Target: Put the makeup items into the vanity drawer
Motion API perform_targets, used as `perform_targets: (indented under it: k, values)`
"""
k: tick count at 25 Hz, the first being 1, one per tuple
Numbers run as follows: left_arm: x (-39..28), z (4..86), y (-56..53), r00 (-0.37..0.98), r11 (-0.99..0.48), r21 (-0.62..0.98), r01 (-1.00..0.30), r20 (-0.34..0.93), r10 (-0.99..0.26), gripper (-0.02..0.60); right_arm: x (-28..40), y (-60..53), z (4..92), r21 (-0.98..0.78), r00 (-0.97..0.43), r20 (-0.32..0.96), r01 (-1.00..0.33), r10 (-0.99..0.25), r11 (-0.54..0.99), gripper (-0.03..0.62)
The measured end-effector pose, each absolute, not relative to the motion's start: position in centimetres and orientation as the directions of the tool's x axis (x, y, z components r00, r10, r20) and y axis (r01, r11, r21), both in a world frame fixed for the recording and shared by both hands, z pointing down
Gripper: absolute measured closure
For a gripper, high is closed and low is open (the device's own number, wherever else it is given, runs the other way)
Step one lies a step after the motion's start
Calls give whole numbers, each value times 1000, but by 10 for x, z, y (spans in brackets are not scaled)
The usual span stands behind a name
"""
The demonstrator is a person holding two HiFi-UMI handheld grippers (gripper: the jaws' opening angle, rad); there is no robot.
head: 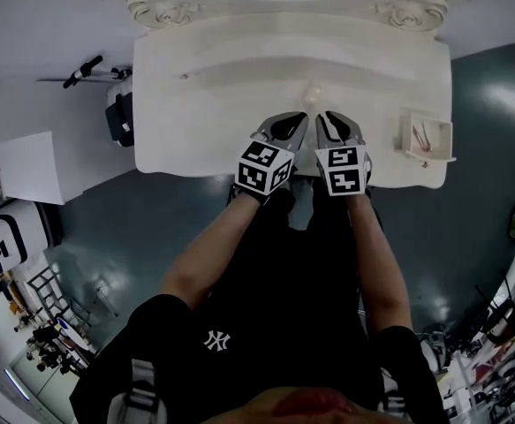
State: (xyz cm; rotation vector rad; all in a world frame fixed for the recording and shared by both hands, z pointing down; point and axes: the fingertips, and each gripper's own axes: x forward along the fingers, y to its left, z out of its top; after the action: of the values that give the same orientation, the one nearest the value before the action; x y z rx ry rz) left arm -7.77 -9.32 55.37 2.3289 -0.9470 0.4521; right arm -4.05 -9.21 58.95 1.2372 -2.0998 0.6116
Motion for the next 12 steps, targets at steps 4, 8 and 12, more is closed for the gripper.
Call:
perform_targets:
  k: [4,8,12]
  values:
    - [-91,563,-97,684,-572,384,-725,505,-527,581,-49,-103,609,-148,-374,712,-907,-594,393,454]
    - [-99,568,-100,682,-571,383,-726,505,-529,581,-54,-114,628,-201,-363,719,-925,-592,324,387]
    - [-105,572,-102,684,-573,382,-725,504,-528,581,-55,-124,639,-231,-347,725,-936,-596,264,339]
